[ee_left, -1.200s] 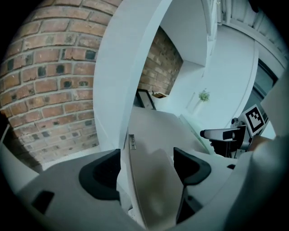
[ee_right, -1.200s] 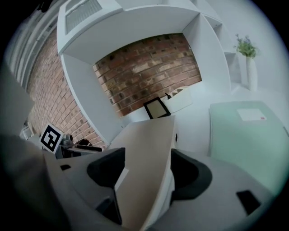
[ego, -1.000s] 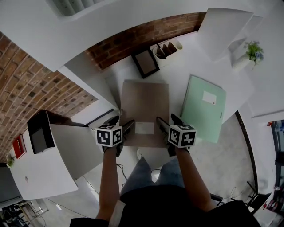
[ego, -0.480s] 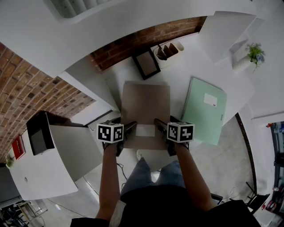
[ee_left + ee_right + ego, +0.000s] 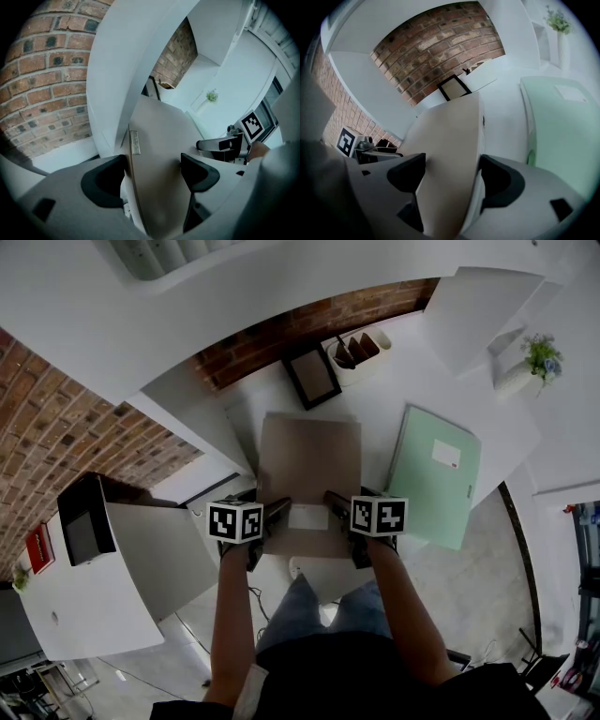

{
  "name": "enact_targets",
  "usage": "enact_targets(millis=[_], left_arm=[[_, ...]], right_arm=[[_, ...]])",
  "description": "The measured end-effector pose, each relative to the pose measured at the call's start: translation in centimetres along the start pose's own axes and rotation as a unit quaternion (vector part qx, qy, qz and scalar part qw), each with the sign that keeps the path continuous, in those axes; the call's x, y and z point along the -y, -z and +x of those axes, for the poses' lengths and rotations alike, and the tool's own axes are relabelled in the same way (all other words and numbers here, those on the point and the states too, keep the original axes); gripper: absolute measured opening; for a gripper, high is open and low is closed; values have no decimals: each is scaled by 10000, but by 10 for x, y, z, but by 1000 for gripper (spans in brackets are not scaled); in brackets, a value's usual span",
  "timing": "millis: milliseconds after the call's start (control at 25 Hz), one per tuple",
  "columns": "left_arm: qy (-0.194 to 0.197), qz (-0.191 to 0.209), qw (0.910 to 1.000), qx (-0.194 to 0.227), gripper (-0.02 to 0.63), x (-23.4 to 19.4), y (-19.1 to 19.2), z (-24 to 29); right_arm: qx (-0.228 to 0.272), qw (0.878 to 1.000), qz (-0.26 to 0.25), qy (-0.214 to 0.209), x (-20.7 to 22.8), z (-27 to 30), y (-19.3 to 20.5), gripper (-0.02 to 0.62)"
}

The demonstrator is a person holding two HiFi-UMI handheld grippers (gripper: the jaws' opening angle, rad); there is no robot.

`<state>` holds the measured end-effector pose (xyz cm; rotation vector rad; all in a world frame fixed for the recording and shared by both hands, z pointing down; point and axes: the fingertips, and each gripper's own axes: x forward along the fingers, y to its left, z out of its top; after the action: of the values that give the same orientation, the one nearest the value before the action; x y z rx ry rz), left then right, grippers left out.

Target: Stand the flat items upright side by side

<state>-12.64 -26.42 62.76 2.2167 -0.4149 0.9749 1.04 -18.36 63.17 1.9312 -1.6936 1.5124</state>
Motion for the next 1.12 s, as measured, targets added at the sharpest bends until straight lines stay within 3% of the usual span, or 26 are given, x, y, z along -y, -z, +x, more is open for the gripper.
enact_targets(millis=[320, 720, 1120], left_arm=[[-159, -91, 9997, 136, 345, 4, 5, -6], [-261, 200, 9984, 466, 345, 34, -5, -24], [-542, 410, 9892, 1296, 345, 71, -26, -51]], right_arm=[[14, 9995, -278, 176, -5, -6, 0, 348], [453, 9978, -466, 150, -10, -43, -7, 348], [1350, 9833, -1214, -115, -20, -88, -37, 348]])
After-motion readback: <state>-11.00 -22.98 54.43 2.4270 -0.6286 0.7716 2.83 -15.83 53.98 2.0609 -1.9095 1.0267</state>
